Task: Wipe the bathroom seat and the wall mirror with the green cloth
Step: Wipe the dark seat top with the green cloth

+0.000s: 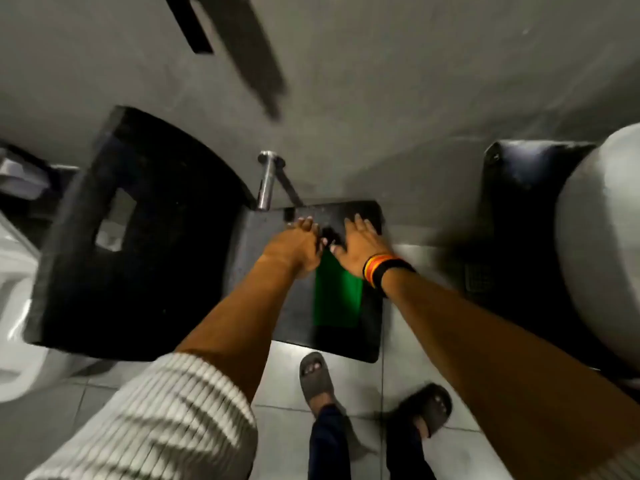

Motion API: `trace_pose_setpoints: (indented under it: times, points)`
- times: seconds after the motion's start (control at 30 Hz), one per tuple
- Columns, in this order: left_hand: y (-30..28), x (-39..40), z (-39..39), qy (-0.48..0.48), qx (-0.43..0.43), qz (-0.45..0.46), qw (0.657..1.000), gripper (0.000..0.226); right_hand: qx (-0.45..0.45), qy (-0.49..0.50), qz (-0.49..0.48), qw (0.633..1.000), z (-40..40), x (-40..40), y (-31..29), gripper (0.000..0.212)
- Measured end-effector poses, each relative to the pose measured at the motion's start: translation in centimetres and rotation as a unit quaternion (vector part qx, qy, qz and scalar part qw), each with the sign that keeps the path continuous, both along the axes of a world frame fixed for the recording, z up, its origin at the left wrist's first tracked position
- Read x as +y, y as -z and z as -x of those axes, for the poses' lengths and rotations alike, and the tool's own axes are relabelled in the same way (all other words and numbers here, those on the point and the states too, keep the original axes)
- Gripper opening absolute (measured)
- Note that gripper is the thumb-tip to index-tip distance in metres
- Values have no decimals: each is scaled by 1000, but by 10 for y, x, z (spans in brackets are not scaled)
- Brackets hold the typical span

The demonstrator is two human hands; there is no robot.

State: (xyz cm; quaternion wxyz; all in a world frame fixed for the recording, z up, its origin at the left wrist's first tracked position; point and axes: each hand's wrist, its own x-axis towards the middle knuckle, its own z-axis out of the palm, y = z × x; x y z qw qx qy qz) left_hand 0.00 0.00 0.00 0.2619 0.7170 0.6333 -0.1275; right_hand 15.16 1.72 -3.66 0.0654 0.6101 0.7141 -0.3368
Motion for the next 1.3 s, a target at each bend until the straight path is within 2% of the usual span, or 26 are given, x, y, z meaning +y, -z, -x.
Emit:
trace_pose_setpoints:
  times: [0.1,0.23,0.33,0.4,0.53,0.67,0.83,1.0,1.1,1.23,1.3]
  points:
    - [60,-18,18,-34,-2,39,999,58,-26,1,59,998,22,-31,71,83]
    - [116,-40,32,-48,-1,51,998,60,-61,1,53,997,41,-60,138,98]
    - [142,-49,41,-49,-4,61,997,61,-93,2,42,995,51,-72,164,103]
    - [144,-52,42,-48,-4,60,997,62,-107,9,19,994,57,-75,168,95]
    - [134,-51,38,-52,-6,61,997,62,-108,2,-46,993,44,-63,157,62]
    - [98,-37,28,-34,-4,49,998,62,-97,-11,-61,993,13,-50,126,60]
    - [2,-5,7,2,17,8,1000,62,-91,15,-154,984,-19,-26,23,61]
    - [-186,56,-31,40,18,-141,989,62,-98,41,-324,940,-64,39,-167,60]
    - [-299,87,-54,60,18,-215,975,61,-93,51,-437,893,-90,73,-279,59]
    - [-446,102,-94,91,26,-350,932,55,-72,53,-586,805,-135,81,-444,62]
    - [-498,101,-111,127,20,-415,901,55,-78,55,-660,745,-155,81,-509,61]
